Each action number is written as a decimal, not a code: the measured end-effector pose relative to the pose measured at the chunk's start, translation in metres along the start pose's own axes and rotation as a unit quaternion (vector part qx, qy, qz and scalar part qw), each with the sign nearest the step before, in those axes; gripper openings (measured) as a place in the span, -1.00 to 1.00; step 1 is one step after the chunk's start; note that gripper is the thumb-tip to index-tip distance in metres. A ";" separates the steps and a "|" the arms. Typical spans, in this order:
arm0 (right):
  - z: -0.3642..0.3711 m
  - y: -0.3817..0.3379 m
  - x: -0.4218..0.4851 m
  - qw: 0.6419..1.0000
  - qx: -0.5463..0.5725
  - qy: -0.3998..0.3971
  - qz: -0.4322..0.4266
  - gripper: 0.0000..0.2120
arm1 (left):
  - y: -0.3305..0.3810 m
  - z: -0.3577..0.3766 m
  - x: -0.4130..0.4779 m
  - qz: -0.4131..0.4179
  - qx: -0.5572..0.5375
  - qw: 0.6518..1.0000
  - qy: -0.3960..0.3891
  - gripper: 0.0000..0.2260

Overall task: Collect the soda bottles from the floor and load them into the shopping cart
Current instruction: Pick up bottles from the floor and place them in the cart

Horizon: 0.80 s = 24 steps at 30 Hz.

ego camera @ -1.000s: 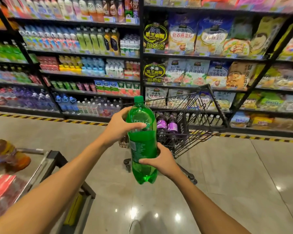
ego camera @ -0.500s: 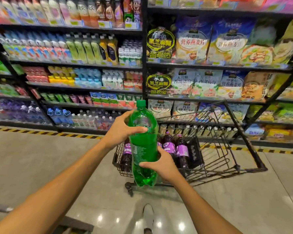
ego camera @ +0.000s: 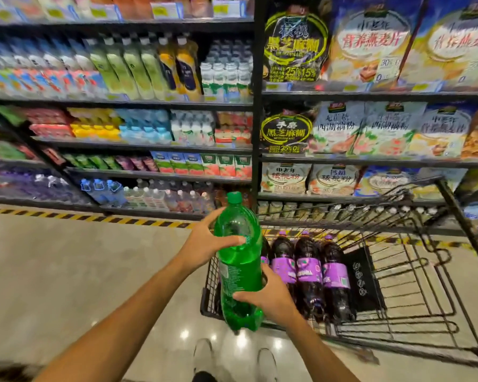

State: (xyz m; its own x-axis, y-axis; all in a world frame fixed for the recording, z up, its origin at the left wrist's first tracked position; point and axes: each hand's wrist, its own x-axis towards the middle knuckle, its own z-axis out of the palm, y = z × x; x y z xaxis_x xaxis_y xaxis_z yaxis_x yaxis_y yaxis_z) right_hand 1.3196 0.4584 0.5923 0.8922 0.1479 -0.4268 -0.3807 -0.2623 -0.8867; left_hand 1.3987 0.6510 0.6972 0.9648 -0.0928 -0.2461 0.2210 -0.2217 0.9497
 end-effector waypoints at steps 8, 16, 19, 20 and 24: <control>0.052 0.063 0.088 0.992 0.040 0.019 0.122 -0.28 | -0.100 -0.020 0.105 -0.078 -0.007 0.993 -0.092 -0.50; 0.085 0.122 0.144 0.978 0.062 0.065 0.188 -0.35 | -0.202 -0.009 0.162 -0.105 -0.029 0.989 -0.102 -0.53; 0.091 0.133 0.155 0.976 0.070 0.056 0.199 -0.32 | -0.224 -0.004 0.173 -0.132 -0.031 0.985 -0.107 -0.54; 0.092 0.136 0.158 0.975 0.071 0.051 0.206 -0.26 | -0.230 -0.003 0.177 -0.145 -0.028 0.982 -0.114 -0.50; 0.095 0.146 0.170 0.969 0.088 0.041 0.228 -0.04 | -0.242 -0.002 0.193 -0.174 -0.008 0.977 -0.126 -0.30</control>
State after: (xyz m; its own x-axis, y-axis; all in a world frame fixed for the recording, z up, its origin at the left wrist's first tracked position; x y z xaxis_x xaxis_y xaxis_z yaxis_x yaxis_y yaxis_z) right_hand 1.3929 0.5363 0.3736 0.6357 -0.0235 -0.7716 -0.7684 -0.1152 -0.6295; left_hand 1.5315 0.6885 0.4203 0.7662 -0.2503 -0.5919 0.5327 -0.2680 0.8028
